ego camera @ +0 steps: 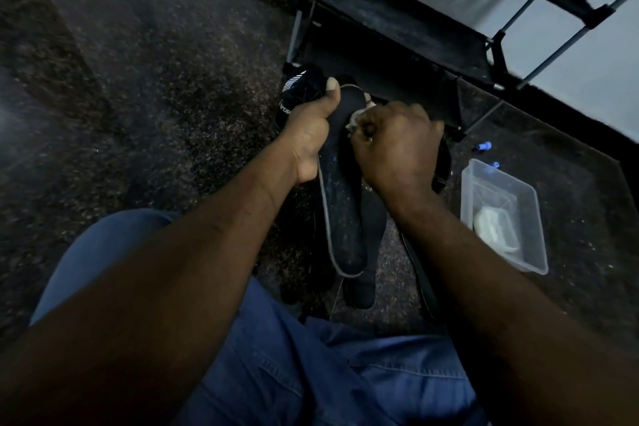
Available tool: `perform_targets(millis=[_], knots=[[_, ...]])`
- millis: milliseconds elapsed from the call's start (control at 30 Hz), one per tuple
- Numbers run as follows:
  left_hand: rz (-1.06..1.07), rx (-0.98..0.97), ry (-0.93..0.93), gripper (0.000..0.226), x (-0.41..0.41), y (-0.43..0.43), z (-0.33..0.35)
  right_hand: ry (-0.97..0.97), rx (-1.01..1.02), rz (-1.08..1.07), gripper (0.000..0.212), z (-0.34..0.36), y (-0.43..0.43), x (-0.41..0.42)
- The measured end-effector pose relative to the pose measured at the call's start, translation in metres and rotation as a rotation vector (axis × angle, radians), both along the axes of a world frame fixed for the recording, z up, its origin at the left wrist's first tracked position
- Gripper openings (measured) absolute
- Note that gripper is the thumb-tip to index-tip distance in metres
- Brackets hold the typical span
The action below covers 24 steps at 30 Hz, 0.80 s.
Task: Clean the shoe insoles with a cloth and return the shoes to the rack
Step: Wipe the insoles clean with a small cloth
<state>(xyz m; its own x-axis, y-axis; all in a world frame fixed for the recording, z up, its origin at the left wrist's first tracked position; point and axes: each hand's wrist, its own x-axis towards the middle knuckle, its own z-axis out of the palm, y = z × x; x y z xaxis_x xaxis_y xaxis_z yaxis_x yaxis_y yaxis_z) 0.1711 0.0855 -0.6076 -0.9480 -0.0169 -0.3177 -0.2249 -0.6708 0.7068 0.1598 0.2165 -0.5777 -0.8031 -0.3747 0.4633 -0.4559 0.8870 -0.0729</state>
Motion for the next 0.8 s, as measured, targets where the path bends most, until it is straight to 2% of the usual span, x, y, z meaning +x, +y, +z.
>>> perform_targets(millis=[67, 233, 400, 500, 600, 733, 800], knots=[[0.053, 0.008, 0.019, 0.069, -0.003, -0.002, 0.0, -0.045, -0.002, 0.035, 0.019, -0.006, 0.002, 0.007], [0.025, -0.037, 0.016, 0.067, 0.0, -0.001, 0.001, -0.052, -0.013, 0.038, 0.022, -0.006, 0.009, 0.004], [-0.017, -0.052, -0.026, 0.063, 0.005, 0.006, 0.003, 0.021, -0.179, -0.04, 0.024, 0.005, 0.003, -0.016], [-0.036, -0.02, -0.012, 0.065, 0.006, 0.004, 0.004, -0.008, -0.248, 0.033, 0.022, 0.004, -0.007, -0.016], [-0.043, -0.03, -0.006, 0.066, 0.006, 0.002, 0.006, 0.004, -0.194, 0.126, 0.02, 0.001, -0.012, -0.011], [-0.076, 0.023, -0.002, 0.069, 0.009, 0.005, 0.008, 0.013, -0.29, -0.024, 0.024, 0.004, -0.011, -0.021], [-0.062, 0.008, -0.008, 0.068, 0.01, 0.003, 0.008, -0.011, -0.32, 0.022, 0.021, 0.001, -0.017, -0.017]])
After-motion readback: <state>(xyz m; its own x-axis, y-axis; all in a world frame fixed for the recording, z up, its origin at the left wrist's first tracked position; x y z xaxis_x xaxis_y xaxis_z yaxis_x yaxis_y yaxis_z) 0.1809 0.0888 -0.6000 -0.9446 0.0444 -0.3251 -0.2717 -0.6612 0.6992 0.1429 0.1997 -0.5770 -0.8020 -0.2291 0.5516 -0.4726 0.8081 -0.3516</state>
